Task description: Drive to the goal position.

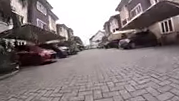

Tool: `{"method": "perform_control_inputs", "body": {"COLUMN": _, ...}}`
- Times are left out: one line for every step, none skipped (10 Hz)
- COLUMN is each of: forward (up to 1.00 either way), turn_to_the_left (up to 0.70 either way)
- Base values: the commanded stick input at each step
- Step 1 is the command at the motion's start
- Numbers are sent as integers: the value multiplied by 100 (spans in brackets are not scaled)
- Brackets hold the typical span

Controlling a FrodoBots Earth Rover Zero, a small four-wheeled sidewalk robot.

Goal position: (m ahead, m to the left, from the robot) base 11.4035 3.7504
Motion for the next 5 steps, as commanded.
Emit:
{"method": "perform_control_inputs", "body": {"forward": 70, "turn_to_the_left": 0}}
{"method": "perform_control_inputs", "body": {"forward": 70, "turn_to_the_left": 0}}
{"method": "perform_control_inputs", "body": {"forward": 70, "turn_to_the_left": 0}}
{"method": "perform_control_inputs", "body": {"forward": 70, "turn_to_the_left": 0}}
{"method": "perform_control_inputs", "body": {"forward": 70, "turn_to_the_left": 0}}
